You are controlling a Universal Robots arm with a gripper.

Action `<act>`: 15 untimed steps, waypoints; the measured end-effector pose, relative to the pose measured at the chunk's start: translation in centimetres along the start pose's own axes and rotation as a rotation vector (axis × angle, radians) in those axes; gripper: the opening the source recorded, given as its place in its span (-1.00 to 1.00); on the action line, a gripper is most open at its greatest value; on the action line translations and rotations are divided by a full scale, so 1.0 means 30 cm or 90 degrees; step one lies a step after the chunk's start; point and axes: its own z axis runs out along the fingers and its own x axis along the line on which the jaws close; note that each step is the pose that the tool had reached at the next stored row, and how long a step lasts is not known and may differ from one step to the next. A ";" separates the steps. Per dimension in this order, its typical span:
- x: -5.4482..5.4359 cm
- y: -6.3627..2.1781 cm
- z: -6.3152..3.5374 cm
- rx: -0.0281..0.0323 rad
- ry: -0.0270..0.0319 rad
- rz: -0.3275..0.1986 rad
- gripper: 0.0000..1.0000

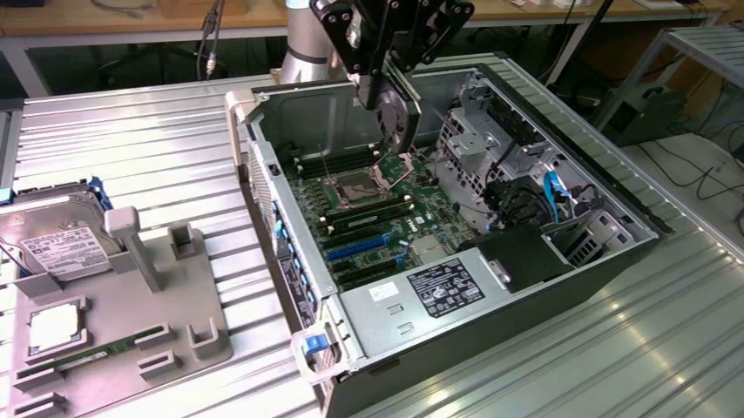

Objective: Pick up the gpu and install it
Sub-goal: 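Pick up the gpu and move the gpu toward the slot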

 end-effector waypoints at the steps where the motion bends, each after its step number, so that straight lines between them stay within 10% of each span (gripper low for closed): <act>1: -0.006 0.000 0.000 0.0001 0.0000 0.000 -0.44; 15: -0.084 -0.001 0.002 0.0001 0.0000 0.000 -0.44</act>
